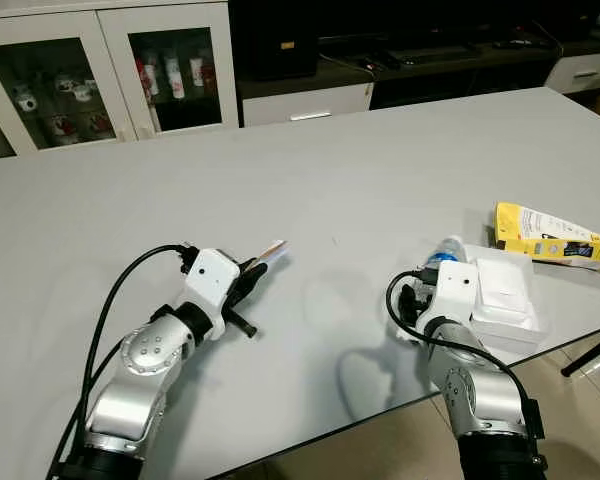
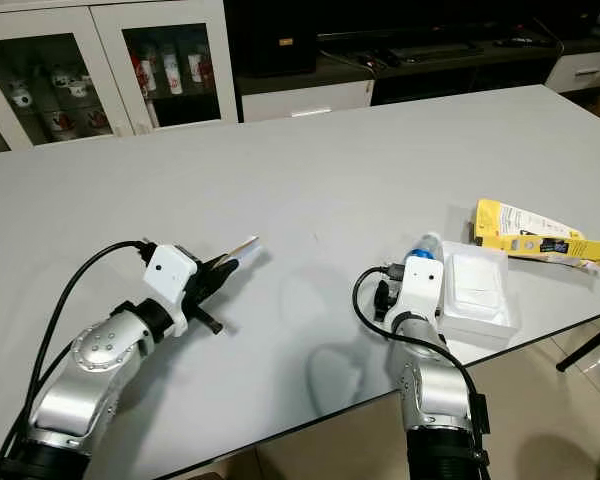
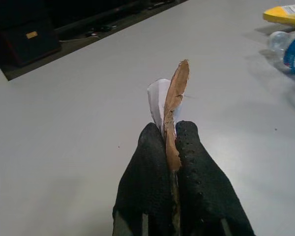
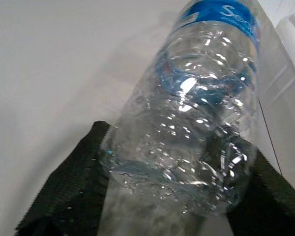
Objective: Picking trash to rubbish bin
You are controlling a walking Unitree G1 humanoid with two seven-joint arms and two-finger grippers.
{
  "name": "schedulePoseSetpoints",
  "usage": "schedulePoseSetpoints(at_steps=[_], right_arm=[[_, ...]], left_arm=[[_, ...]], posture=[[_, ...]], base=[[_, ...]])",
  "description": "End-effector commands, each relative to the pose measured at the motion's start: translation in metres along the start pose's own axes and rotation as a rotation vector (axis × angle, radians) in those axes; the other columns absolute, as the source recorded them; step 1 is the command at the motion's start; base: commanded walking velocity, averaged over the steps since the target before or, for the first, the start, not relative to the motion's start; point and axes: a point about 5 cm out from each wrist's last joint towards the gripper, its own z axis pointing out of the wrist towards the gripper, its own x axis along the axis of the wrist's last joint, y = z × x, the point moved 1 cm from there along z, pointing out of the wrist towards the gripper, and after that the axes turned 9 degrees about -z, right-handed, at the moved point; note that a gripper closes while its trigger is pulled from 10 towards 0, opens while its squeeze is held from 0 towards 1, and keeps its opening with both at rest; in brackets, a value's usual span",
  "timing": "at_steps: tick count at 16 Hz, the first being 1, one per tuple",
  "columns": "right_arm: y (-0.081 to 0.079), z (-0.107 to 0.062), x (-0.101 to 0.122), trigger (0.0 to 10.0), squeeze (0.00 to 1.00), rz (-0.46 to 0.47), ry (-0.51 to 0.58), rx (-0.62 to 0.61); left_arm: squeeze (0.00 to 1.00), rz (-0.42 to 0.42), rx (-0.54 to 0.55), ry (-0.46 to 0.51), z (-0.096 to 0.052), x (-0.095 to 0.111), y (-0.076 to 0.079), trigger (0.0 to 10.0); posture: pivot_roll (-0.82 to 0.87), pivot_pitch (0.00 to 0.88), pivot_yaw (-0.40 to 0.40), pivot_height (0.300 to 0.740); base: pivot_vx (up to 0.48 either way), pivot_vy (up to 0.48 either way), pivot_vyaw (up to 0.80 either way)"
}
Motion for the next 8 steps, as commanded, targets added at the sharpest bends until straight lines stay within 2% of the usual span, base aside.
schedulePoseSetpoints(at_steps=[1, 4, 6, 8], right_arm=[[0.001, 0.001, 0.003, 0.0, 0.00, 0.023, 0.019, 0.009], [0.006, -0.002, 0.001, 0.0, 0.00, -0.011, 0.035, 0.015], [0.001, -0.007, 0.020, 0.0, 0.00, -0.055, 0.161, 0.050], [-0.010, -0.022, 0.050, 0.0, 0.00, -0.106, 0.375, 0.129]], left_arm=[[0.00, -0.005, 0.022, -0.025, -0.001, -0.005, -0.001, 10.0], [0.00, -0.023, 0.079, -0.021, -0.002, -0.006, -0.005, 10.0], [0.00, -0.064, 0.141, -0.031, -0.005, -0.008, -0.011, 10.0], [0.00, -0.118, 0.253, 0.004, -0.009, -0.003, -0.019, 10.0]], posture=[[0.00, 0.000, -0.033, 0.740], [0.00, 0.000, -0.039, 0.740], [-0.01, 0.000, -0.036, 0.740], [-0.02, 0.000, -0.032, 0.740]], base=[[0.000, 0.000, 0.00], [0.000, 0.000, 0.00], [0.000, 0.000, 0.00], [0.000, 0.000, 0.00]])
